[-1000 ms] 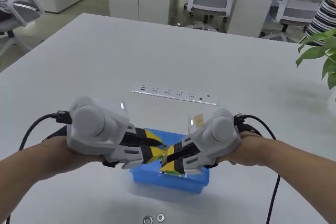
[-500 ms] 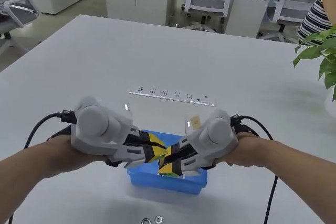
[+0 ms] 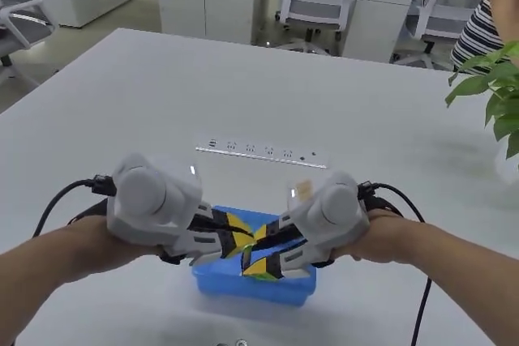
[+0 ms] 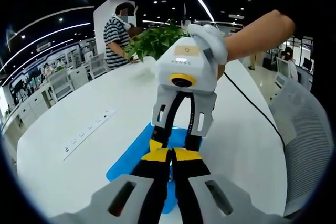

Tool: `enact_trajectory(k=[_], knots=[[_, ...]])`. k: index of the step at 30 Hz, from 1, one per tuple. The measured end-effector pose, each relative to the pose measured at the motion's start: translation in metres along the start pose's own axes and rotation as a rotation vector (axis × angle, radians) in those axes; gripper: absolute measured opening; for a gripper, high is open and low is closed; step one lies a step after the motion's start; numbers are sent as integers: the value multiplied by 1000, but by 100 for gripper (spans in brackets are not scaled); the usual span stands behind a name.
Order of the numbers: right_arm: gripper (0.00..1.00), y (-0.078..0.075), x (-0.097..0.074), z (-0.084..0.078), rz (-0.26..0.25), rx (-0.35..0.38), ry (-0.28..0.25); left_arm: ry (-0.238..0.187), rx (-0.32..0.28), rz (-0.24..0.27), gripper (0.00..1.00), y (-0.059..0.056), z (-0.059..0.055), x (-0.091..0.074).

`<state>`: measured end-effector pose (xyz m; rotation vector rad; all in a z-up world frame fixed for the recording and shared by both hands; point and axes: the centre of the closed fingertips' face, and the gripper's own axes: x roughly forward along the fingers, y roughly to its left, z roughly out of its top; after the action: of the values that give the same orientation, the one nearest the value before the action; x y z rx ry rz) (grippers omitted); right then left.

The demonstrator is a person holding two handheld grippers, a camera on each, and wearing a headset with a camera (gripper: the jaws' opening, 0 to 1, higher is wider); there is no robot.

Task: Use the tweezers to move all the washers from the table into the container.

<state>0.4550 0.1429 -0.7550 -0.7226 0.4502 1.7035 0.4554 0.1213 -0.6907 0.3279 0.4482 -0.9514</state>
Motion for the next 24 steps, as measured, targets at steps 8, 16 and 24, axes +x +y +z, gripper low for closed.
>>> enact_trajectory(k=[8, 16, 24], knots=[[33, 0, -10, 8, -33, 48, -21, -4, -13, 3, 5, 3, -1, -3], [40, 0, -21, 7, -70, 82, -22, -6, -12, 2, 5, 3, 3, -5], [50, 1, -37, 2, -114, 118, -18, -7, -6, 2, 5, 4, 9, -8]])
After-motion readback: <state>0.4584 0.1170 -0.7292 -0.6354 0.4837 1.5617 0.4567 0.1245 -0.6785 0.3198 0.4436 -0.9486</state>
